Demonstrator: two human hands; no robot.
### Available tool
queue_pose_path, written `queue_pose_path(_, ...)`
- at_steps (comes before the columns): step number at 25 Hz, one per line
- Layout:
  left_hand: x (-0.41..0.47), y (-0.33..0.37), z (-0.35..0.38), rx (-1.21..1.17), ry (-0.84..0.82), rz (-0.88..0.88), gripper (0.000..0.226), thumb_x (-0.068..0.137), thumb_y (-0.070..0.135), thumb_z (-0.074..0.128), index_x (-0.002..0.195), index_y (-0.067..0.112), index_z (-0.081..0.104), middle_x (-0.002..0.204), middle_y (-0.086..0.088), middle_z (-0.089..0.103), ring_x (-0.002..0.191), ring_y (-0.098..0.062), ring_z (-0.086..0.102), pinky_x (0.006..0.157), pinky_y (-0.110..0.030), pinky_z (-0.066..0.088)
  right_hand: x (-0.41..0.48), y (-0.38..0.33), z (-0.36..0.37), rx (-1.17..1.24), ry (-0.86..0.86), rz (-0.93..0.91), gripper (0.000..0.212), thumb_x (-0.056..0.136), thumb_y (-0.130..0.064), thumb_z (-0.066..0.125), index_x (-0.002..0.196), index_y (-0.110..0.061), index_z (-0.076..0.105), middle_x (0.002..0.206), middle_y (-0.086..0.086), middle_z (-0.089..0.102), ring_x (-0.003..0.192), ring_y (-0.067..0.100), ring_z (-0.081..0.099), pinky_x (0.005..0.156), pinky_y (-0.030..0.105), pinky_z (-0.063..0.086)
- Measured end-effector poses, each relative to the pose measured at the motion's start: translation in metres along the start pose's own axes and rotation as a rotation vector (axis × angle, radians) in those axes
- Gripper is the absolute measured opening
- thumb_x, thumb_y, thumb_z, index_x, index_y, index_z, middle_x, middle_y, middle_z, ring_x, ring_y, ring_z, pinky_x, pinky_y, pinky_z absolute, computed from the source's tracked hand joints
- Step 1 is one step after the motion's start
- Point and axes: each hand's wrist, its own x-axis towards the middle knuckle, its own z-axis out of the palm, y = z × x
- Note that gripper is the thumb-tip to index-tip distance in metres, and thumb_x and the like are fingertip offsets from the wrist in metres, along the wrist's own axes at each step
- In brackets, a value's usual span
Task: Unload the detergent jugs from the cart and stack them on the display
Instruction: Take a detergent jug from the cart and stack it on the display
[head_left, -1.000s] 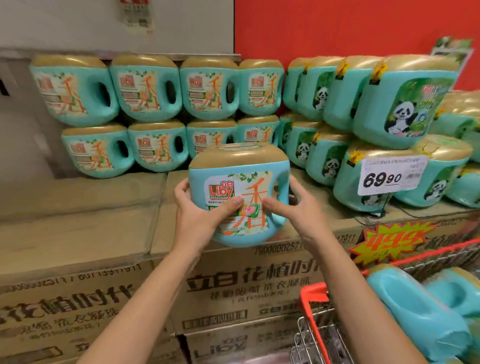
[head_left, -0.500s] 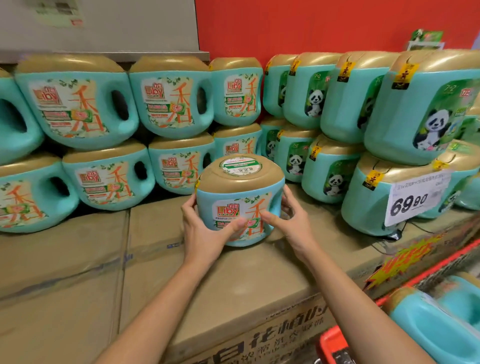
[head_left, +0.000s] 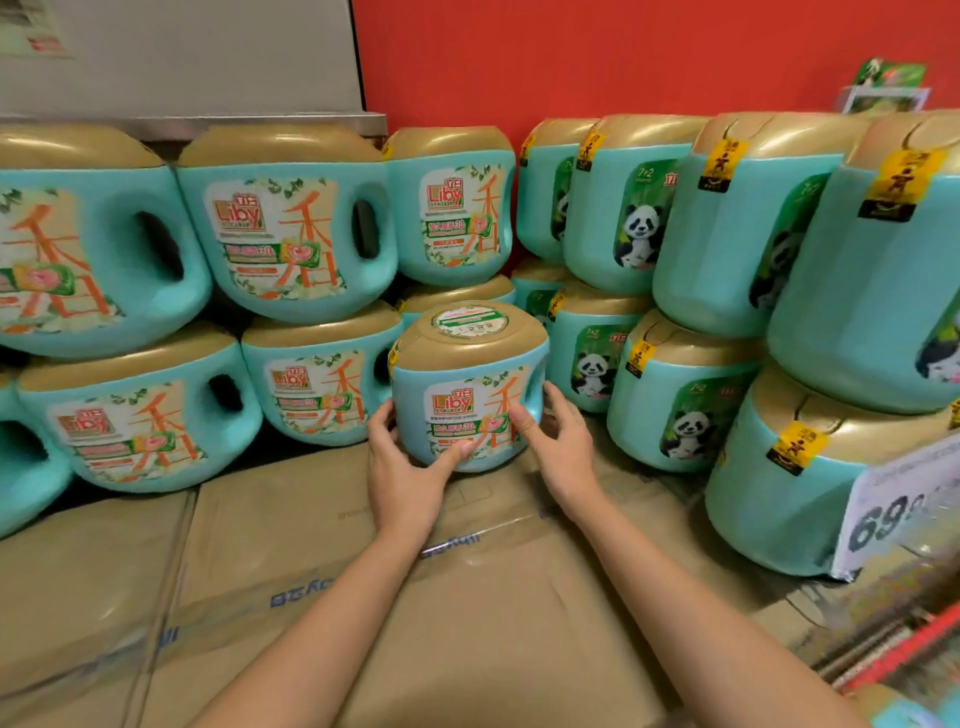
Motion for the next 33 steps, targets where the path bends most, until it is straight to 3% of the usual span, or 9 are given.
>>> queue_pose_path(6,0.013,0.000,0.024,0.005,0.058,-0.014,0.098,0.053,0.035,0.093,0.135,0.027,0.039,0.133,0.001,0.054,0.122,-0.014,0.053,0.098,-0.044,0.051,0.025,0.007,0.007,-0.015,0.042,0.118,0.070,0.083,-0.058,0.061,0.136,-0.013,0.052,0.126,0.007,0.060,0.098,0.010,0.052,0.089,0.025,0.040)
queue_pose_path(13,0.008,0.000,0.021,0.038,0.031,-0.040,0.094,0.065,0.028,0.089,0.143,0.022,0.037,0.142,0.001,0.047,0.126,-0.014,0.049,0.101,-0.037,0.047,0.014,0.003,0.004,-0.029,0.053,0.105,0.057,0.088,-0.044,0.065,0.133,-0.012,0.052,0.121,0.004,0.059,0.103,0.012,0.057,0.093,0.026,0.045)
queue_pose_path(16,-0.011,0.004,0.008,-0.032,0.107,-0.113,0.061,0.082,0.003,0.072,0.135,0.011,0.045,0.138,-0.009,0.050,0.111,-0.013,0.058,0.083,-0.012,0.046,-0.017,-0.003,-0.007,-0.122,0.057,0.081,0.044,0.091,-0.023,0.065,0.130,-0.007,0.053,0.121,0.004,0.055,0.100,0.013,0.056,0.088,0.019,0.042)
queue_pose_path(18,-0.037,0.016,-0.004,-0.079,0.084,-0.129,0.035,0.088,-0.004,0.061,0.117,0.014,0.055,0.115,-0.005,0.063,0.088,0.002,0.061,0.075,-0.006,0.047,-0.053,-0.010,-0.022,-0.117,0.098,0.070,0.030,0.090,-0.011,0.062,0.120,-0.007,0.061,0.116,0.008,0.063,0.090,0.012,0.057,0.086,0.018,0.044)
queue_pose_path(20,-0.065,0.034,-0.015,-0.150,-0.038,-0.113,0.027,0.089,-0.005,0.056,0.106,0.016,0.059,0.098,0.002,0.066,0.079,0.007,0.060,0.083,-0.016,0.049,-0.101,-0.018,-0.044,-0.091,0.133,0.018,0.021,0.090,-0.003,0.060,0.106,-0.014,0.067,0.107,0.007,0.068,0.085,0.010,0.059,0.083,0.015,0.046)
queue_pose_path(25,-0.149,0.085,-0.025,-0.362,-0.420,-0.058,0.024,0.092,-0.001,0.058,0.098,0.022,0.063,0.093,0.002,0.068,0.078,0.006,0.062,0.071,-0.010,0.050,-0.243,-0.020,-0.107,-0.026,0.472,-0.037,0.024,0.089,-0.003,0.061,0.098,-0.024,0.068,0.094,-0.008,0.070,0.088,0.002,0.064,0.079,0.012,0.047)
queue_pose_path(27,-0.189,0.093,-0.016,-0.401,-0.583,-0.054,0.026,0.090,-0.002,0.059,0.096,0.022,0.063,0.091,-0.001,0.068,0.076,0.004,0.061,0.071,-0.008,0.049,-0.284,-0.010,-0.136,-0.044,0.611,-0.006,0.020,0.089,-0.004,0.062,0.096,-0.022,0.069,0.092,-0.009,0.071,0.086,0.000,0.063,0.078,0.012,0.047)
queue_pose_path(30,-0.239,0.091,0.017,-0.395,-0.809,-0.096,0.025,0.091,-0.005,0.057,0.096,0.018,0.061,0.091,-0.006,0.065,0.075,0.000,0.061,0.070,-0.007,0.047,-0.321,0.008,-0.186,-0.034,0.771,0.102,0.026,0.090,0.002,0.062,0.092,-0.024,0.066,0.087,-0.006,0.068,0.081,0.011,0.062,0.079,0.029,0.051)
queue_pose_path(33,-0.278,0.073,0.068,-0.306,-0.993,-0.190,0.025,0.091,-0.004,0.057,0.097,0.021,0.059,0.095,-0.008,0.064,0.084,-0.013,0.059,0.071,-0.009,0.045,-0.338,0.034,-0.243,-0.142,0.855,0.206,0.030,0.087,0.000,0.065,0.095,-0.028,0.061,0.090,0.001,0.064,0.078,0.009,0.057,0.077,0.023,0.047)
